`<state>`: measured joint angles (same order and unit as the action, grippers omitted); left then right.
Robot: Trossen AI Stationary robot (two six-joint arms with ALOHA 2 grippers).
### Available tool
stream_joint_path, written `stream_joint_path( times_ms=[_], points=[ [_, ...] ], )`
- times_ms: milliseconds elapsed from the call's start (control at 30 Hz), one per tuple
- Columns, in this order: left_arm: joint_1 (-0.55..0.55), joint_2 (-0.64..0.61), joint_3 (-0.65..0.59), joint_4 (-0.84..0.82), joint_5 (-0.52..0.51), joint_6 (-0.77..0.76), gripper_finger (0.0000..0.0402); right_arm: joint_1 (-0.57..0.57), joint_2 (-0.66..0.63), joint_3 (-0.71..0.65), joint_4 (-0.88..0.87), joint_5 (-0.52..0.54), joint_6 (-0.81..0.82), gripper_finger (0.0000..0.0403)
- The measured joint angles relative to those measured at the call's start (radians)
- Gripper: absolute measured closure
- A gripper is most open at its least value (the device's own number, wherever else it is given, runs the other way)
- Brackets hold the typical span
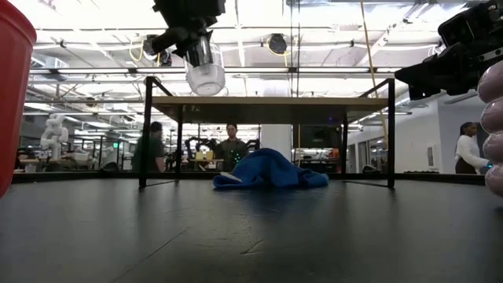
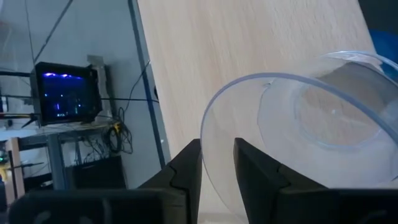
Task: Stack small to large cups/mugs on shelf
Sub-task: Put the transparent mug on the shelf
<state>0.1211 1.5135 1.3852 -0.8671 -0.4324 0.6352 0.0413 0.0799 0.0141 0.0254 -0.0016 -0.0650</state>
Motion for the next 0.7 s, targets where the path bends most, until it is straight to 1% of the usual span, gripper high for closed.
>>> stream_joint_path(
  times_ms=[233, 433, 500, 600, 700],
  points=[
    [0.001, 0.003, 0.051, -0.097, 0.012, 0.026, 0.0309, 0.0, 0.0, 0.0, 0.0, 0.0, 0.0, 0.0403],
    [-0.004, 0.003, 0.059, -0.129, 0.008, 0.017, 0.0309, 0.0, 0.0, 0.0, 0.0, 0.0, -0.002, 0.0403],
    [-0.016, 0.011, 0.059, -0.127, -0.027, 0.018, 0.0309, 0.0, 0.0, 0.0, 0.0, 0.0, -0.002, 0.0403],
    [-0.043, 0.034, 0.06, -0.118, -0.113, 0.021, 0.0309, 0.0, 0.0, 0.0, 0.0, 0.0, -0.002, 0.0403],
    [-0.067, 0.064, 0.063, -0.117, -0.165, 0.021, 0.0309, 0.0, 0.0, 0.0, 0.0, 0.0, -0.001, 0.0403]
  ],
)
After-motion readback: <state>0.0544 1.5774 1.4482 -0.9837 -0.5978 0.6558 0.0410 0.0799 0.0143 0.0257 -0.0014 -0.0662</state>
